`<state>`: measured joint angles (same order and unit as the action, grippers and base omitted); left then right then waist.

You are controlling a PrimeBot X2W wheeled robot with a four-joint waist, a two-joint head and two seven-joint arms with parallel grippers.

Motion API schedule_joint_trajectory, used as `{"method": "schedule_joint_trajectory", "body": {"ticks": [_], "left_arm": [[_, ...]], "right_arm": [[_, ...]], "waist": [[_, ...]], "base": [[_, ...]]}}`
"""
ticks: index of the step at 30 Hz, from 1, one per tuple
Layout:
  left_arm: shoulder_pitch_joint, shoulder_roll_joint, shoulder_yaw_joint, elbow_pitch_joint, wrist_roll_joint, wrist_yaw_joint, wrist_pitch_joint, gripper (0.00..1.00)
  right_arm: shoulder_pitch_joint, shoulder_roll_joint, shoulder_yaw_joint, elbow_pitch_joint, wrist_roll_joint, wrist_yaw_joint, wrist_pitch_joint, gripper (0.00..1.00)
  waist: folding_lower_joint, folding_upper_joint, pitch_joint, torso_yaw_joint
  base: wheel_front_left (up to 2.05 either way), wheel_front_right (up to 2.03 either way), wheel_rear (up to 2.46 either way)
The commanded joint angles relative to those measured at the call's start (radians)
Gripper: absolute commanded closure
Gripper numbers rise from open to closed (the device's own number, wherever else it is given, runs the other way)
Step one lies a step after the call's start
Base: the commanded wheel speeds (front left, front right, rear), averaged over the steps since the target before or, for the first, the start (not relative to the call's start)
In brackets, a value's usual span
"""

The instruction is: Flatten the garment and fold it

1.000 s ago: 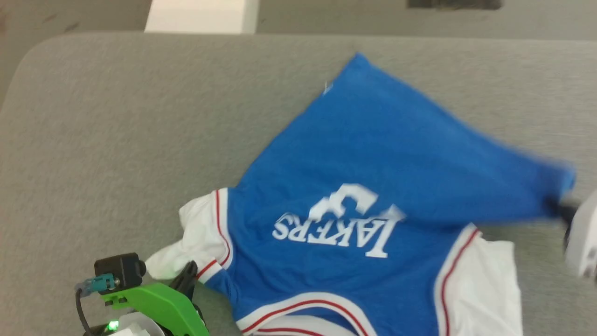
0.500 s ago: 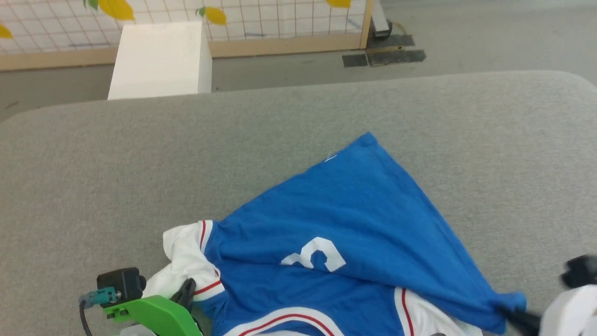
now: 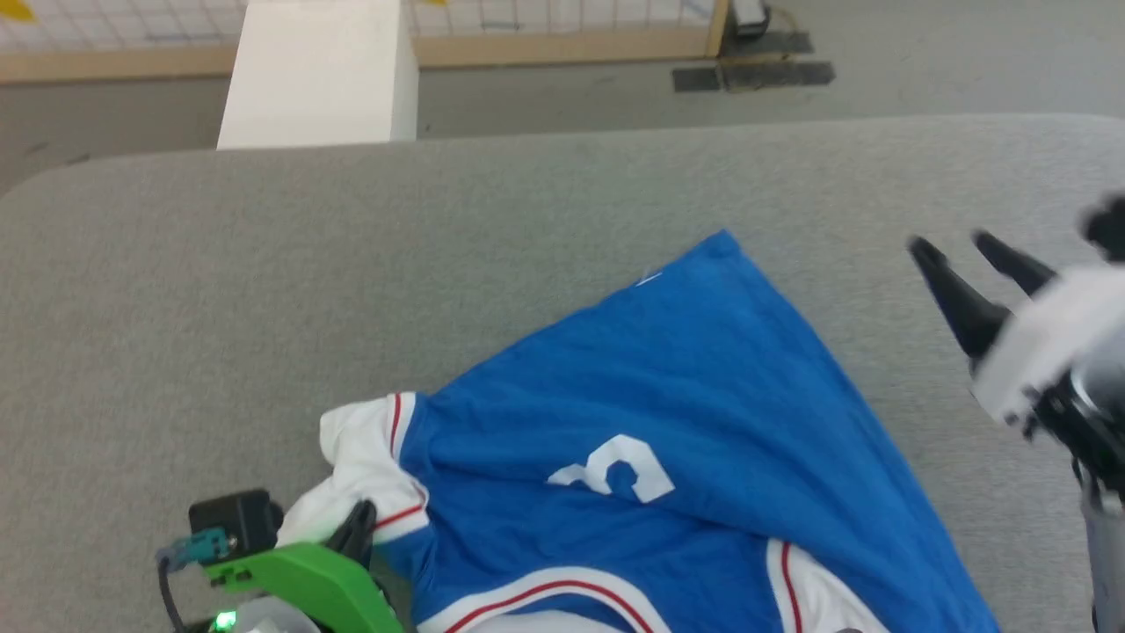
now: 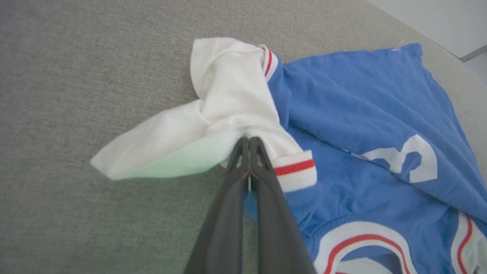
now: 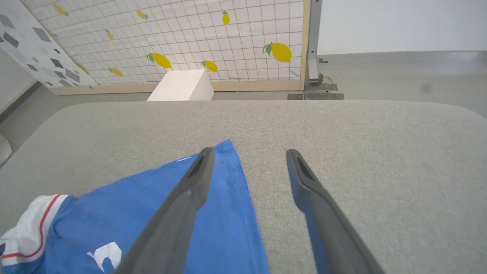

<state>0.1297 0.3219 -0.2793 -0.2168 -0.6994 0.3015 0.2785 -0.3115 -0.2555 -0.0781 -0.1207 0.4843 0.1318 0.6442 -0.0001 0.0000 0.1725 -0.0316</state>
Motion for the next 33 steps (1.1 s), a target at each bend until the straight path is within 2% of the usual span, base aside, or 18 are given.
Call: {"method": "schedule_joint_trajectory", "body": {"ticks": [1,8,13,19,24,25,26,27,33], "left_arm": [[-0.029,-0.004,-0.005,-0.008,0.018,0.006,-0.010,1.00],[-0.084,-0.026,-0.045,-0.046,0.058,0.005,-0.028,1.00],[-0.107,-0.043,-0.074,-0.055,0.073,-0.002,-0.037,1.00],[-0.122,-0.061,-0.093,-0.041,0.072,-0.012,-0.050,1.00],[-0.124,-0.066,-0.098,-0.022,0.068,-0.018,-0.058,1.00],[-0.125,-0.066,-0.097,-0.018,0.067,-0.020,-0.061,1.00],[-0.125,-0.065,-0.096,-0.016,0.066,-0.021,-0.062,1.00],[-0.127,-0.063,-0.094,-0.013,0.066,-0.023,-0.065,1.00],[-0.126,-0.048,-0.066,0.000,0.051,-0.031,-0.079,1.00]], "right_arm": [[-0.059,-0.017,0.037,0.038,-0.030,-0.001,0.005,0.00],[-0.303,-0.094,0.265,0.297,-0.164,-0.001,0.127,0.00],[-0.405,-0.137,0.355,0.426,-0.252,-0.001,0.215,0.00],[-0.443,-0.154,0.444,0.526,-0.289,-0.001,0.254,0.00],[-0.428,-0.172,0.525,0.560,-0.234,-0.001,0.289,0.00],[-0.426,-0.178,0.534,0.564,-0.215,-0.001,0.299,0.31],[-0.427,-0.180,0.537,0.561,-0.196,-0.001,0.298,0.81],[-0.431,-0.186,0.536,0.551,-0.173,-0.001,0.285,1.00],[-0.400,-0.222,0.429,0.460,-0.016,-0.001,0.172,1.00]], "waist": [[0.0001,0.0000,0.071,0.065],[0.0001,0.0000,0.174,0.183],[0.0001,0.0000,0.225,0.245],[0.0001,0.0000,0.247,0.275],[0.0001,0.0000,0.241,0.268],[0.0001,0.0000,0.235,0.262],[0.0001,0.0000,0.229,0.256],[0.0001,0.0000,0.222,0.249],[0.0001,0.0000,0.144,0.190]], "base": [[0.00,0.00,0.00],[0.00,0.00,0.00],[0.00,0.00,0.00],[0.00,0.00,0.00],[0.00,0.00,0.00],[0.00,0.00,0.00],[0.00,0.00,0.00],[0.00,0.00,0.00],[0.00,0.00,0.00]]}}
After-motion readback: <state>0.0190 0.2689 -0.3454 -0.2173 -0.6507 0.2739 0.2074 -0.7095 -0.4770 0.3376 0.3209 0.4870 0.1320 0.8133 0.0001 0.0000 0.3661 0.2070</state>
